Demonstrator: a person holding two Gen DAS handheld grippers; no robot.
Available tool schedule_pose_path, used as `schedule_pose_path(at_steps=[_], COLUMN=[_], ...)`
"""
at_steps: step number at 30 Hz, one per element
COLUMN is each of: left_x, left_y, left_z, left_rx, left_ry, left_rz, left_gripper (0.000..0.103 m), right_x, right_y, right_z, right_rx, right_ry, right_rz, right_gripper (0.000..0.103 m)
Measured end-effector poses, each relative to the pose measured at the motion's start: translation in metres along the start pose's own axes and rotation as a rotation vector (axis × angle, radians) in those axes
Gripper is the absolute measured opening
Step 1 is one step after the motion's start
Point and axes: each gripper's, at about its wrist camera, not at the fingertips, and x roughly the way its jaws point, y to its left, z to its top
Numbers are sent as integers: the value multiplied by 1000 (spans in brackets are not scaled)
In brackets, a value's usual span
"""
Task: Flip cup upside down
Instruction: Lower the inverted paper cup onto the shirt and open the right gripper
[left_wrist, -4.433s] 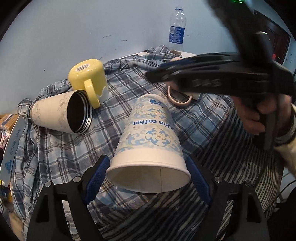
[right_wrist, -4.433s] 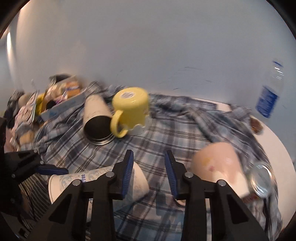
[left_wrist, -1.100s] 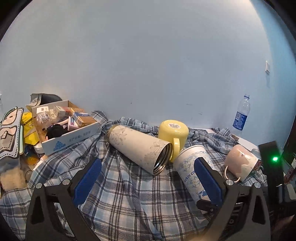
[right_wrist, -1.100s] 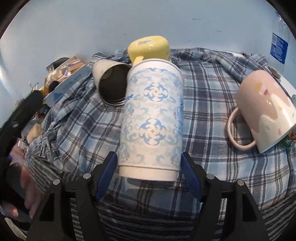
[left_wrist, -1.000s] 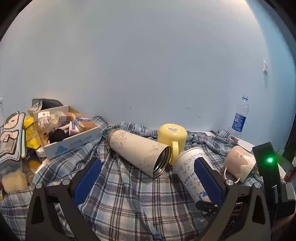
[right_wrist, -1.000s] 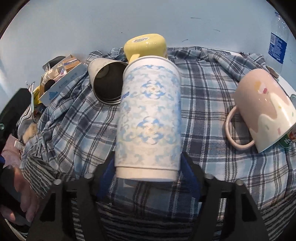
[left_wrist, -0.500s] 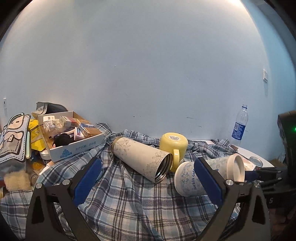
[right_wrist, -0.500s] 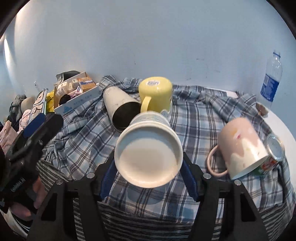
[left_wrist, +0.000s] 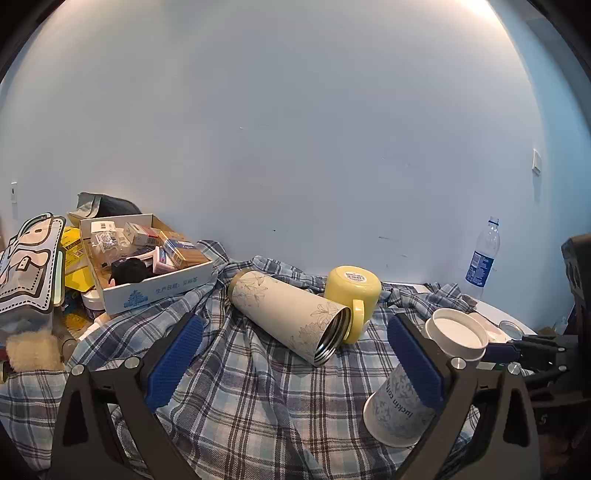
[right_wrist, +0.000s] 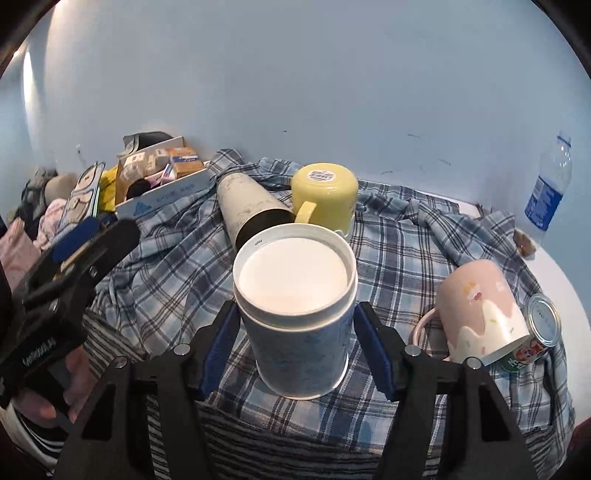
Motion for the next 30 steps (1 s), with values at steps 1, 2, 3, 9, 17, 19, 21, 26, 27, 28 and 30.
schedule_pose_path(at_steps=[1, 2, 3, 9, 17, 19, 21, 26, 27, 28, 30], left_x=[0, 1, 0, 0, -3, -5, -9, -42, -51, -55, -71], left_y=[0, 0, 0, 0, -19, -20, -19, -27, -32, -35, -43], left_z=[0, 0, 0, 0, -4, -3, -1, 14, 19, 23, 34], left_rx=[-2, -3, -2, 1, 92, 99, 93, 108, 109, 110, 114], left_ry=[0, 1, 1, -1, -17, -25, -43, -139, -161, -171, -192], left_rz=[0, -1, 0, -5, -38, -39, -28, -11, 0, -1, -26], left_gripper=[102, 102, 102, 102, 102, 102, 102, 102, 102, 102, 102], right_x=[-1, -2, -2, 12, -19, -30, -39, -65, -70, -75, -87], right_y=[2, 3, 2, -12, -15, -15, -15, -13, -12, -11, -8], right_z=[-2, -3, -4, -16, -22, -22, -21, -20, -17, -15, -12], right_rx=[-9, -15, -16, 46, -18, -15, -12, -2, -5, -13, -26], right_ry=[-4, -3, 5, 65, -48, -86, -120, -213, -233, -249, -281], right_rz=[-3, -5, -2, 42, -98, -90, -96, -126, -150, -172, -189], right_gripper=[63, 62, 61, 64, 80, 84, 91, 97, 100, 100, 101])
